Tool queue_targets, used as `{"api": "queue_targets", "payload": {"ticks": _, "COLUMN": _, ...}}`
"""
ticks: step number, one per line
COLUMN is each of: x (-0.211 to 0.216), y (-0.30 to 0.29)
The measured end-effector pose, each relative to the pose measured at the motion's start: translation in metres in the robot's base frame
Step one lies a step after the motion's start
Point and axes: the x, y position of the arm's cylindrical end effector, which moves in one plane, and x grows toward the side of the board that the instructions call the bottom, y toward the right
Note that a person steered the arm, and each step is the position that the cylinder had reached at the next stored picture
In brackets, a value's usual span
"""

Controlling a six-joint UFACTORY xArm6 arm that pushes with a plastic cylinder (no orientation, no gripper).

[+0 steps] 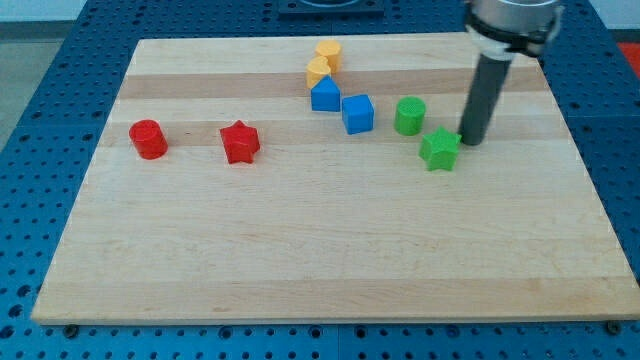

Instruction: Push the green star towards the red star

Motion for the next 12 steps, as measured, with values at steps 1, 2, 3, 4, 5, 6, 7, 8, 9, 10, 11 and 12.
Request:
{"api": "queue_targets", "payload": {"ticks": 1, "x": 0.022, "y": 0.017}}
{"api": "queue_targets", "payload": {"ticks": 2, "x": 0.023, "y": 0.012}}
{"api": "queue_targets", "payload": {"ticks": 3, "x": 0.015, "y": 0.002}}
{"api": "queue_targets", "payload": {"ticks": 4, "x": 0.013, "y": -0.035}}
{"api": "queue_targets", "payload": {"ticks": 5, "x": 0.013, "y": -0.064}}
{"api": "queue_targets", "payload": {"ticks": 6, "x": 0.015, "y": -0.075}}
{"api": "queue_targets", "payload": {"ticks": 7, "x": 0.024, "y": -0.075}}
{"api": "queue_targets", "payload": {"ticks": 8, "x": 0.027, "y": -0.079}}
{"api": "queue_targets", "payload": {"ticks": 9, "x": 0.027, "y": -0.103}}
{"api": "queue_targets", "payload": {"ticks": 10, "x": 0.029, "y": -0.137}}
{"api": "queue_targets", "payload": {"ticks": 11, "x": 0.043, "y": -0.160}}
{"api": "queue_targets", "payload": {"ticks": 12, "x": 0.067, "y": -0.166}}
